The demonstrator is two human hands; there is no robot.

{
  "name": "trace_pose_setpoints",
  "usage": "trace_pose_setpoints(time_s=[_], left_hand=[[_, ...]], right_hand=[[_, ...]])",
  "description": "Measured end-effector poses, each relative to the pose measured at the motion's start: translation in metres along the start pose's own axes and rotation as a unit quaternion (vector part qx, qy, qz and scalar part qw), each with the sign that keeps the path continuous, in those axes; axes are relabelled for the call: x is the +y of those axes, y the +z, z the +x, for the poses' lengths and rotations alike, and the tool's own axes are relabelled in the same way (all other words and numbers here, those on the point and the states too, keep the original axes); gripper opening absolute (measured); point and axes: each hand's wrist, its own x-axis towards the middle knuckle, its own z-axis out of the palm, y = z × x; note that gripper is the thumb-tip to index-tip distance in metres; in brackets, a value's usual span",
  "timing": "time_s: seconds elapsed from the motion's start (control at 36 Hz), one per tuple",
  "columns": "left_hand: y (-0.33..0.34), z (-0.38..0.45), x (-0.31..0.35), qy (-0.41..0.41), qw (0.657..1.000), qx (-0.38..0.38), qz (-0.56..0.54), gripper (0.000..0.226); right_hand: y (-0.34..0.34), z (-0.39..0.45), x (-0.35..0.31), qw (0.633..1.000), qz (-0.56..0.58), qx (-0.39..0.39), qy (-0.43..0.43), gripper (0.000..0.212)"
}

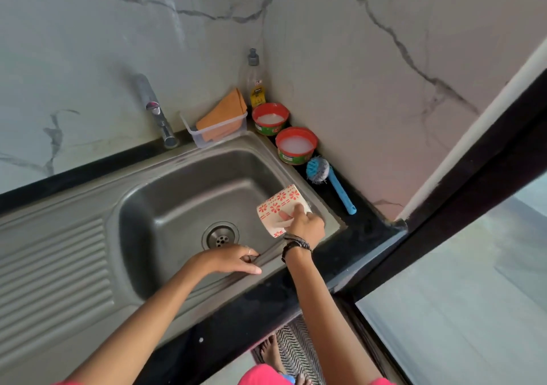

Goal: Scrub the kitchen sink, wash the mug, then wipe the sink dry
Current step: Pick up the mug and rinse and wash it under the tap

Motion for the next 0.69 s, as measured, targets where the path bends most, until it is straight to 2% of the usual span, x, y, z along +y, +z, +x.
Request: trace_pose_setpoints(time_s=[0.08,0.17,0.22,0.31,0.39,0.5,0.58,0.69], left_hand=[[0.006,-0.003,-0.005,0.003,1.0,0.008,-0.012,0.082],[0.008,-0.017,-0.002,-0.016,1.0,0.02,-0.006,0.072],[0.009,-0.023,-0.004,-0.026,0.999,0.031,-0.005,0.067],[0.013,-0.03,-0.012,-0.043,0.998,0.037,-0.011,0.067],[0.018,-0.037,-0.022,-0.056,0.997,0.042,-0.018,0.066],[0.026,-0.045,-0.033,-0.064,0.996,0.061,-0.031,0.069],[0.03,-0.048,-0.039,-0.065,0.994,0.075,-0.05,0.071],[0.031,-0.049,-0.039,-0.06,0.992,0.09,-0.07,0.07]], right_hand=[[-0.011,-0.01,0.007,0.998,-0.05,-0.022,-0.016,0.034],[-0.017,-0.021,0.008,0.989,-0.115,-0.076,-0.06,0.025],[-0.019,-0.024,0.006,0.975,-0.162,-0.117,-0.1,0.025],[-0.022,-0.026,-0.003,0.935,-0.257,-0.178,-0.168,0.026],[-0.021,-0.023,-0.02,0.876,-0.359,-0.233,-0.222,0.025],[-0.012,-0.021,-0.043,0.793,-0.477,-0.267,-0.269,0.024],[-0.005,-0.02,-0.058,0.727,-0.553,-0.277,-0.298,0.037],[-0.001,-0.018,-0.079,0.605,-0.661,-0.275,-0.347,0.034]])
